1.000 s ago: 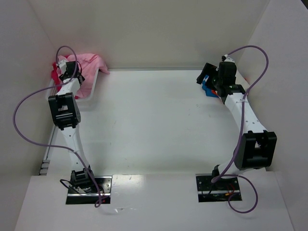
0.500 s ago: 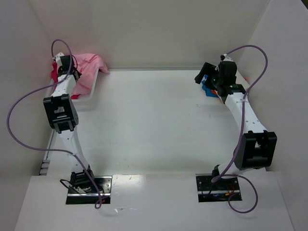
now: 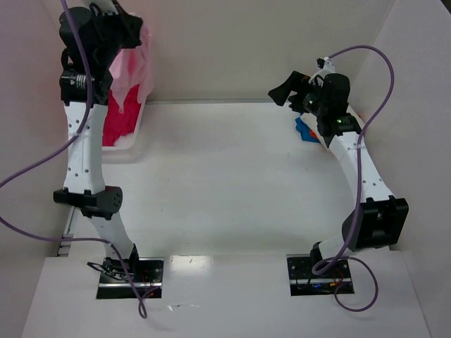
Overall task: Fold and stack the t-shirts
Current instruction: Move the tshirt to the center of the board, then flatten out the tshirt
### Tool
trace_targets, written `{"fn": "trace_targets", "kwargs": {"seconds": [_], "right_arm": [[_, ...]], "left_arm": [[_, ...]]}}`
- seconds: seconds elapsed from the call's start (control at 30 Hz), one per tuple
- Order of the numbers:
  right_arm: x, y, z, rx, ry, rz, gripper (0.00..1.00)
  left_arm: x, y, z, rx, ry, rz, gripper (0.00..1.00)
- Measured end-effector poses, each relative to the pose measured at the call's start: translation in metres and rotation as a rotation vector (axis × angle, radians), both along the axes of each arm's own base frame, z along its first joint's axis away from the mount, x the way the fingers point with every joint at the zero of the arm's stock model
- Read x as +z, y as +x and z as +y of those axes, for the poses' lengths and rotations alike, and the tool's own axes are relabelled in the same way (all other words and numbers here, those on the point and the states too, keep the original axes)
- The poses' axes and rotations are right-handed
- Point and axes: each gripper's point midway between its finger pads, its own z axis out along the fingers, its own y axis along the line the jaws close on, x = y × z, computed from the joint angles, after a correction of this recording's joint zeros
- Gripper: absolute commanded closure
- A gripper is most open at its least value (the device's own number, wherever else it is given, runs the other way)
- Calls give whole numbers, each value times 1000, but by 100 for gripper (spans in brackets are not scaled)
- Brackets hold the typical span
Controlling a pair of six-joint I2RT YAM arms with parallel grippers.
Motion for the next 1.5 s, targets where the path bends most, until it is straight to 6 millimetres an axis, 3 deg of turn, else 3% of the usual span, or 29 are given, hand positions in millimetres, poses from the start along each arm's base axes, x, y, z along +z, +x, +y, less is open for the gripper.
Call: {"fn": "trace_targets", "kwargs": {"seconds": [0.07, 0.1, 0.2, 0.27, 0.3, 0.37, 0.43, 0.5, 0.6, 0.63, 0.7, 0.73, 0.8, 0.83, 0.97, 1.23, 1.3, 1.5], "right_arm": [[6, -4, 9, 26, 12, -16, 0], [10, -7, 16, 47, 18, -27, 0], [18, -22, 41, 122, 32, -58, 0], [16, -38, 59, 165, 36, -67, 0], [12, -48, 65, 181, 38, -63, 0], [5, -62, 69, 192, 39, -49, 0], [4, -68, 64, 168, 35, -51, 0], [-4, -73, 50, 99, 7, -39, 0], [-9, -86, 30, 14, -26, -25, 0], [-8, -90, 25, -5, -32, -26, 0], [-6, -98, 18, -26, -35, -35, 0], [-6, -101, 16, -32, -37, -35, 0], [-11, -104, 14, -32, -44, -22, 0], [-18, -105, 14, -30, -55, -2, 0], [-48, -102, 14, -18, -109, 85, 0], [-150, -114, 13, -4, -271, 387, 0], [-170, -116, 11, -23, -305, 449, 0], [-256, -114, -2, -85, -445, 708, 0]], "left_arm": [[33, -48, -60, -164, 18, -69, 100], [41, -67, -79, -224, 23, -84, 100], [46, -98, -112, -323, 36, -87, 100], [35, -112, -134, -390, 44, -46, 100], [3, -113, -151, -437, 64, 50, 100], [-16, -110, -157, -447, 75, 106, 100], [-52, -98, -164, -454, 87, 189, 100], [-113, -89, -169, -459, 107, 335, 100], [-233, -91, -171, -460, 124, 594, 98], [-260, -94, -171, -457, 126, 658, 91], [-316, -107, -169, -455, 145, 796, 60], [-330, -111, -168, -453, 154, 830, 30], [-352, -117, -165, -439, 154, 887, 18], [-359, -119, -163, -426, 160, 902, 11], [-369, -116, -155, -371, 175, 911, 1], [-373, -103, -136, -245, 211, 882, 1], [-382, -103, -131, -217, 222, 892, 1], [-414, -105, -122, -167, 239, 964, 1]]}}
